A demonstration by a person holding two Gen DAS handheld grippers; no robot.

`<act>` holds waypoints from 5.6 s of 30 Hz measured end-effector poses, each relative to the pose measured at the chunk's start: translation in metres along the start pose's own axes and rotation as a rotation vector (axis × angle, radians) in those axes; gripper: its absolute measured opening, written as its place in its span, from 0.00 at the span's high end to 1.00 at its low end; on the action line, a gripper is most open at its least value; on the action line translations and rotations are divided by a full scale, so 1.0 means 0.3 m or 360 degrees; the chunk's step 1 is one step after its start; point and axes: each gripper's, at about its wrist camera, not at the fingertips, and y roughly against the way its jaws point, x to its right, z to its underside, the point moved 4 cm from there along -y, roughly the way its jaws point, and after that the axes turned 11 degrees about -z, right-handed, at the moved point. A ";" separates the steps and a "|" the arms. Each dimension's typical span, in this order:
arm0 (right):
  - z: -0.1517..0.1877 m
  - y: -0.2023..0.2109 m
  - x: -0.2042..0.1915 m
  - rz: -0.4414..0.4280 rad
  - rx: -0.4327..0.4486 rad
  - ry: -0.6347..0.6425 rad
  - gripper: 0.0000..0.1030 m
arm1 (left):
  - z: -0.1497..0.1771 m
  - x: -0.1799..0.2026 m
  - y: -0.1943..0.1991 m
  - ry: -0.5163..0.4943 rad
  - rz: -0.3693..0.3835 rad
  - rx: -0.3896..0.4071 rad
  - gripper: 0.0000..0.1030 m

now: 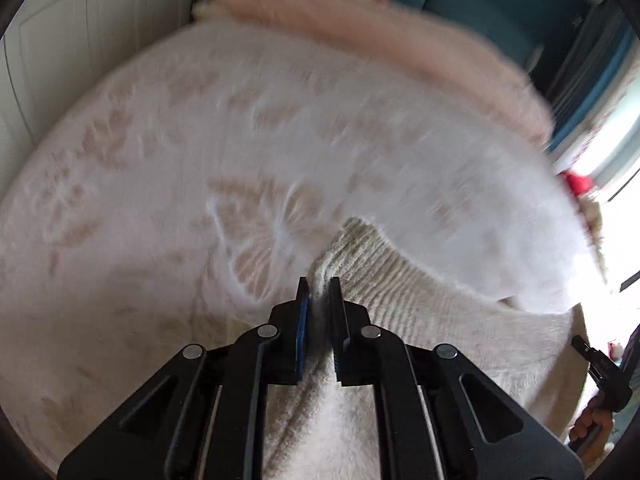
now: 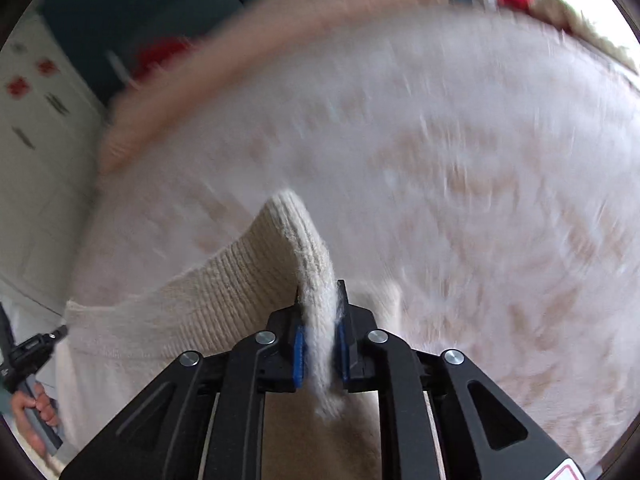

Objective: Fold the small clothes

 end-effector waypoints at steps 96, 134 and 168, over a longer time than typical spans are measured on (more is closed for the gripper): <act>0.318 0.151 -0.423 -0.0300 0.0043 0.0346 0.78 | 0.271 0.081 0.234 -0.0062 0.0237 0.0156 0.62; 0.444 -0.178 -0.707 -0.0115 -0.0356 0.0405 0.87 | 0.602 -0.289 0.133 0.0912 0.0303 -0.0153 0.09; 0.362 0.334 -0.032 -0.0423 0.0076 -0.0134 0.84 | 0.549 0.886 0.534 -0.0517 0.0616 0.0186 0.77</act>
